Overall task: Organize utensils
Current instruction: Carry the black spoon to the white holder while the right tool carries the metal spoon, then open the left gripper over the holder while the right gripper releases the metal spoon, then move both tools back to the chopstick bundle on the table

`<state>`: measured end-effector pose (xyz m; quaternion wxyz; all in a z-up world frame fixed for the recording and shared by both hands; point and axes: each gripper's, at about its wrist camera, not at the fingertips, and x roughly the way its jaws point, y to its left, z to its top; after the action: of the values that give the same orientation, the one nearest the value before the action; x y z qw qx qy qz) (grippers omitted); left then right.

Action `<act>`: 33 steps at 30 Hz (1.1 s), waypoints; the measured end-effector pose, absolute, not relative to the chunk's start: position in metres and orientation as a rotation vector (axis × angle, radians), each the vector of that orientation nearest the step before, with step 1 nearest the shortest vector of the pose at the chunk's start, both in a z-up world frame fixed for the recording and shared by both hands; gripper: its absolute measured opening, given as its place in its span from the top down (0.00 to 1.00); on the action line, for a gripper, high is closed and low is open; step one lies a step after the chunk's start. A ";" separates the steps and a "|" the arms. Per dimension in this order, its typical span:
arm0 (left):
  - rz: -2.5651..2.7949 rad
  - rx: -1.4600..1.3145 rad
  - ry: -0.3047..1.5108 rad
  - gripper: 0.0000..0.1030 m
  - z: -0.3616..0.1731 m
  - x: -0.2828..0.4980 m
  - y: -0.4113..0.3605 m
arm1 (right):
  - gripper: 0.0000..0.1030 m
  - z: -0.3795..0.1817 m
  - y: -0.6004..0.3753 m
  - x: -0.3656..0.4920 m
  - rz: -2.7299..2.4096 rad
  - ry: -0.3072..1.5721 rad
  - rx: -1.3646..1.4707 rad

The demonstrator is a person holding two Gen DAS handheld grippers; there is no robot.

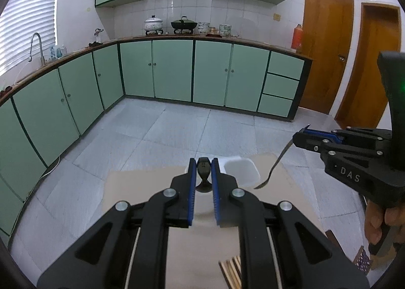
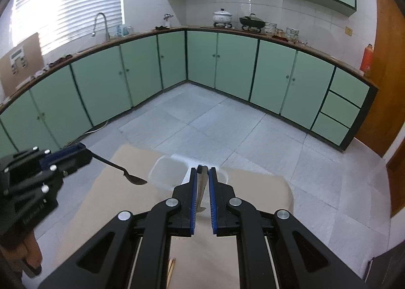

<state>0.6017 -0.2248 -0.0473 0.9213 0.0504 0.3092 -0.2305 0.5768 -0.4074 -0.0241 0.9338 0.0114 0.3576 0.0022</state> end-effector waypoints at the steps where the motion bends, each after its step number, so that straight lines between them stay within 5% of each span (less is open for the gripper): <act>1: -0.474 0.102 0.643 0.90 -0.051 0.613 -0.231 | 0.91 -0.028 -0.410 0.589 -0.007 0.735 0.019; 15: -0.444 0.137 0.777 0.88 -0.132 0.657 -0.243 | 0.90 -0.110 -0.429 0.625 -0.020 0.865 0.032; 25: -0.408 0.116 0.711 0.44 -0.105 0.586 -0.187 | 0.84 -0.085 -0.442 0.526 0.021 0.760 0.103; 33: -0.375 0.053 0.738 0.42 -0.165 0.457 -0.108 | 0.83 -0.186 -0.386 0.348 0.025 0.773 0.045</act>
<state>0.4572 -0.1083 -0.1648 0.9152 0.0258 0.3585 -0.1820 0.3482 -0.3862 -0.1856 0.9259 0.0219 0.3770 0.0121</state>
